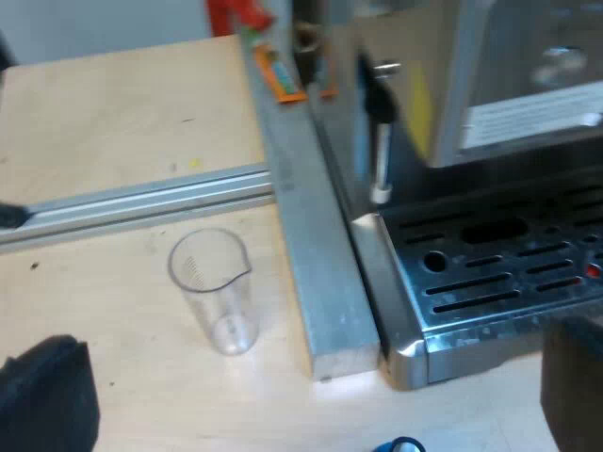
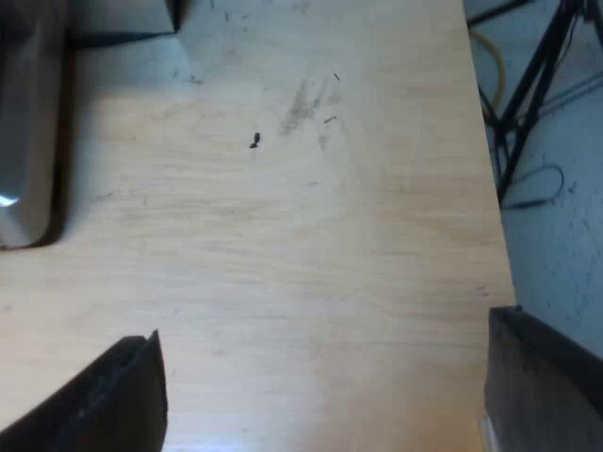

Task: Grind coffee beans and then tamp

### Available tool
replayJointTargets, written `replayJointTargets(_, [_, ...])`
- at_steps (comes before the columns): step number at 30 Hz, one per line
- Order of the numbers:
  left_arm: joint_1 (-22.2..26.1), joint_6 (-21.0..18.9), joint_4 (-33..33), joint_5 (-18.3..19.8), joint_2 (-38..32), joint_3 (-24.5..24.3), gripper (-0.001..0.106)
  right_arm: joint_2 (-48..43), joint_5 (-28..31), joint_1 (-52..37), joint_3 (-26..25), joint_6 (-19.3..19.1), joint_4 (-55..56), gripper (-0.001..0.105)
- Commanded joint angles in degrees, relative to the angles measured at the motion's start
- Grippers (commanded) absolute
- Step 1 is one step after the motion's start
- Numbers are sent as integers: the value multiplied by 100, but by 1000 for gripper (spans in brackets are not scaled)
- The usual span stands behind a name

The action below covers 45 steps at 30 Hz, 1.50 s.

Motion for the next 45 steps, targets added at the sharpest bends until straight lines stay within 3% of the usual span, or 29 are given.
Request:
replayJointTargets(1, [57, -138, 88, -27, -58, -35, 98, -285, -103, -3, -14, -195, 109, 70])
replayJointTargets(8, [55, -137, 355, -48, -1127, -35, 98, -1006, -142, 16, -14, -198, 118, 70])
replayJointTargets(12, [55, -137, 371, -47, -1891, -35, 98, -1542, -469, 16, -14, -185, 118, 70])
replayJointTargets(22, [55, -124, 975, -47, -3541, -51, 98, -2956, -627, 16, -40, 184, 168, 70])
replayJointTargets(25, [76, -111, 1608, -72, -3529, -143, 98, -2896, -725, 34, -215, 320, 482, 70])
replayJointTargets(30, [76, -34, 1908, -157, -3545, -142, 98, -2929, -1062, 33, -203, 319, 369, 70])
replayJointTargets(35, [76, -34, 1375, -406, -3545, 98, 98, -2916, -1109, 33, -56, 308, 8, 70])
replayJointTargets(40, [76, -195, 346, -406, -3533, 841, 98, -2916, -1135, 33, 428, 308, -702, 70])
replayJointTargets(45, [76, -235, -107, -406, -3533, 1603, 98, -2903, -1135, 33, 1079, 308, -784, 70])
